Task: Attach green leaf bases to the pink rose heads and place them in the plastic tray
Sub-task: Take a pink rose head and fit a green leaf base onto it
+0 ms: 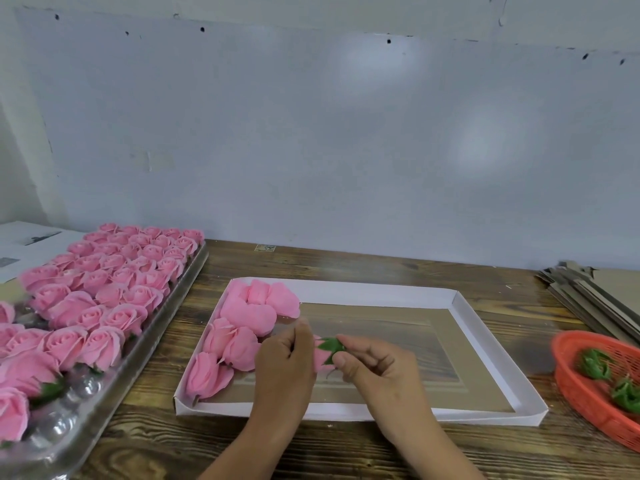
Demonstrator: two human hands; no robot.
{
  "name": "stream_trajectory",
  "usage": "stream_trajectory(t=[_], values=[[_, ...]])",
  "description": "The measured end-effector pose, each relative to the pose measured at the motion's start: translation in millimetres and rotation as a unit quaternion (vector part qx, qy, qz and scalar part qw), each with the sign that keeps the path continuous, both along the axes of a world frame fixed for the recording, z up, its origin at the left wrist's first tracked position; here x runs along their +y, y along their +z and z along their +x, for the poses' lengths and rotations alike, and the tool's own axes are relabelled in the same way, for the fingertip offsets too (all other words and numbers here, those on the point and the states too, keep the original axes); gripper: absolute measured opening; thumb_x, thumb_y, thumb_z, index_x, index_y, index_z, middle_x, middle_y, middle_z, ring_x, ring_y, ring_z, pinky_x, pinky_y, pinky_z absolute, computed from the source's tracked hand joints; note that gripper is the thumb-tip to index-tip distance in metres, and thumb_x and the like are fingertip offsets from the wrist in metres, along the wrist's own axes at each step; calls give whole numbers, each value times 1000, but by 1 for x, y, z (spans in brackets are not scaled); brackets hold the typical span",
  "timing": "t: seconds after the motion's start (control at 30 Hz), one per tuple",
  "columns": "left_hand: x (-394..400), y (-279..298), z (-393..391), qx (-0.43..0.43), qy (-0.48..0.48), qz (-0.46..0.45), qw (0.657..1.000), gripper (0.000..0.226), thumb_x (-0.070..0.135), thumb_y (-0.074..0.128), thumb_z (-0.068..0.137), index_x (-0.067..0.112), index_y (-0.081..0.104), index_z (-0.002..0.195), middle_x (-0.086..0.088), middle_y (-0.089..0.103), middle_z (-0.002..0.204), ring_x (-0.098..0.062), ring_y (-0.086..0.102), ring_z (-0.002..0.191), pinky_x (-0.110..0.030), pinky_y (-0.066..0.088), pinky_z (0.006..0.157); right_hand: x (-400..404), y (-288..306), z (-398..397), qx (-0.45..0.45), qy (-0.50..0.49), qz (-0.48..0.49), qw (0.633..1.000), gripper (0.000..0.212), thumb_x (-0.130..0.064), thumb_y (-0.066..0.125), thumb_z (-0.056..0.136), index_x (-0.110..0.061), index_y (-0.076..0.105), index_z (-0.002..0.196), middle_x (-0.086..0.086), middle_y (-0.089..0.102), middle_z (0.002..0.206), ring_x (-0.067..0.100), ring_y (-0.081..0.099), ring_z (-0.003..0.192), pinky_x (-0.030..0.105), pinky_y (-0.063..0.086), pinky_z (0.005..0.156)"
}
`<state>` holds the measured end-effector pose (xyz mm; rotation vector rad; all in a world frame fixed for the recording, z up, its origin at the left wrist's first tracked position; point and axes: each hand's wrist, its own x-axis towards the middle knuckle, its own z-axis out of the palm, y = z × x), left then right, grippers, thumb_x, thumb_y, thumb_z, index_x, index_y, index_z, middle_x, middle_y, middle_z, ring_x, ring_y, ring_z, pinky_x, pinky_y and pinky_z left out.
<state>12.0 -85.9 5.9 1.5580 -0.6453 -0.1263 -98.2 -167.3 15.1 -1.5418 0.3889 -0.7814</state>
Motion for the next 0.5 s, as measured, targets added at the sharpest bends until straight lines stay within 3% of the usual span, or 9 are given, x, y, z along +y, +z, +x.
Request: stream_trajectory(t=[0.17,0.27,0.4,0.5], values=[[0,0,2,5,0,19,1000,48,32,42,100,9,46,58,6,39,48,-6,37,47,-19,35,47,2,3,-3,18,-16,-54,998,28,-20,83,70,-35,76,93,1,78,89,21,73,86,29,59,82],[0,-1,3,29,-10,25,999,47,33,42,101,13,46,59,7,39,47,-6,38,46,-17,34,45,1,2,-4,46,-28,-84,995,38,-7,82,77,-39,73,97,-6,77,90,8,69,77,21,55,76],[0,-1,3,34,-16,22,999,46,37,42,98,12,48,60,1,42,51,-10,39,48,-19,35,46,0,3,-2,49,-38,-81,995,34,-9,80,78,-33,73,101,-7,77,92,10,70,87,30,57,82],[-1,-2,3,47,-19,22,998,45,33,43,101,11,50,61,2,45,50,-9,41,47,-18,34,43,-2,2,-1,36,-39,-52,997,32,-4,77,80,-30,74,99,-6,78,92,13,71,90,30,57,84]])
